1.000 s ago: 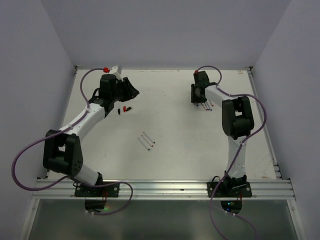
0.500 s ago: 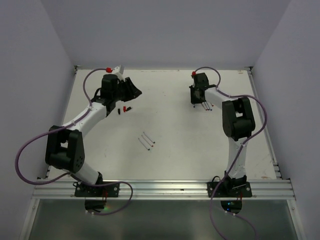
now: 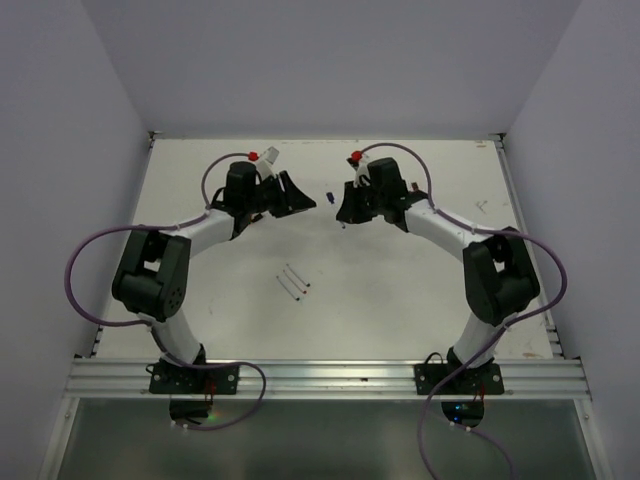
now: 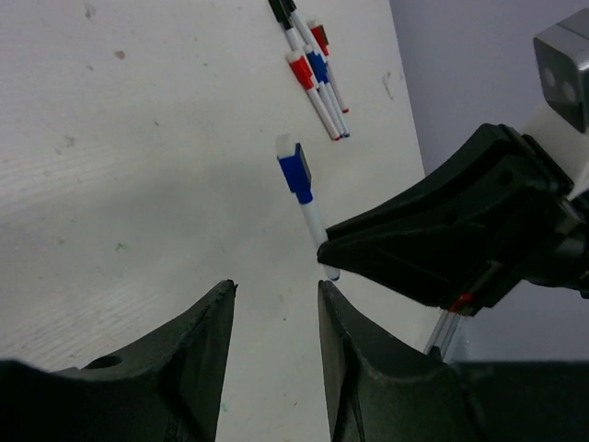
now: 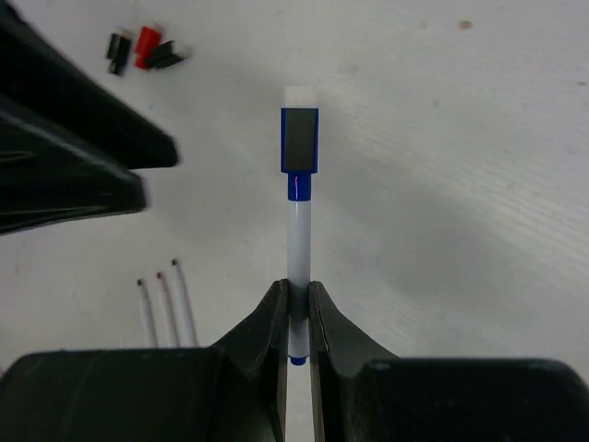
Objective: Open the pen caps
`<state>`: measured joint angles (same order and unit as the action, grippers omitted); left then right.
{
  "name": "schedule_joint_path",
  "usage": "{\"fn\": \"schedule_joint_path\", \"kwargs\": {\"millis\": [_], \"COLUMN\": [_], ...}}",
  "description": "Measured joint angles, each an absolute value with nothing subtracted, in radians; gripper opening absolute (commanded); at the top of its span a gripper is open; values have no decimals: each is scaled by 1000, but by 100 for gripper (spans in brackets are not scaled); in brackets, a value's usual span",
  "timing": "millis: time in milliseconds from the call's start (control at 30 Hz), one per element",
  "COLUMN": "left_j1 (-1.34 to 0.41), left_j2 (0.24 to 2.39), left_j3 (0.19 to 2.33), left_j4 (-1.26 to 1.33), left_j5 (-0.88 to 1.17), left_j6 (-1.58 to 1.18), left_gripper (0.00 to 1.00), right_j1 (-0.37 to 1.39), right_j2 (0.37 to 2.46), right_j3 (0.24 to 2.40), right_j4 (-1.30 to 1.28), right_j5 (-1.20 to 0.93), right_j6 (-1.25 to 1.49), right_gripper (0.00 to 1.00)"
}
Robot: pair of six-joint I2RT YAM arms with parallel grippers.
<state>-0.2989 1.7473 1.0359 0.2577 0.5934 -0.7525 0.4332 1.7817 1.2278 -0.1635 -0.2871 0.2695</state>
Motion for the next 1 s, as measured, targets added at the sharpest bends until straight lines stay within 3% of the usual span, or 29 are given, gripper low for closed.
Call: {"fn": "schedule_joint_path", "kwargs": {"millis": [333, 1000], "left_j1": [-336, -336], "left_j2": [1758, 1794], "left_j3": [1009, 1005], "left_j4": [395, 449], "left_j5": [656, 659], "left_j6": [-859, -912], "left_gripper": [51, 48], "right_j1": [541, 576], "right_j2": [1711, 1647], "right_j3": [1220, 1174], "right_j4": [-135, -134], "right_j5": [-333, -332], "right_j6": [287, 291], "right_gripper": [0, 0]}}
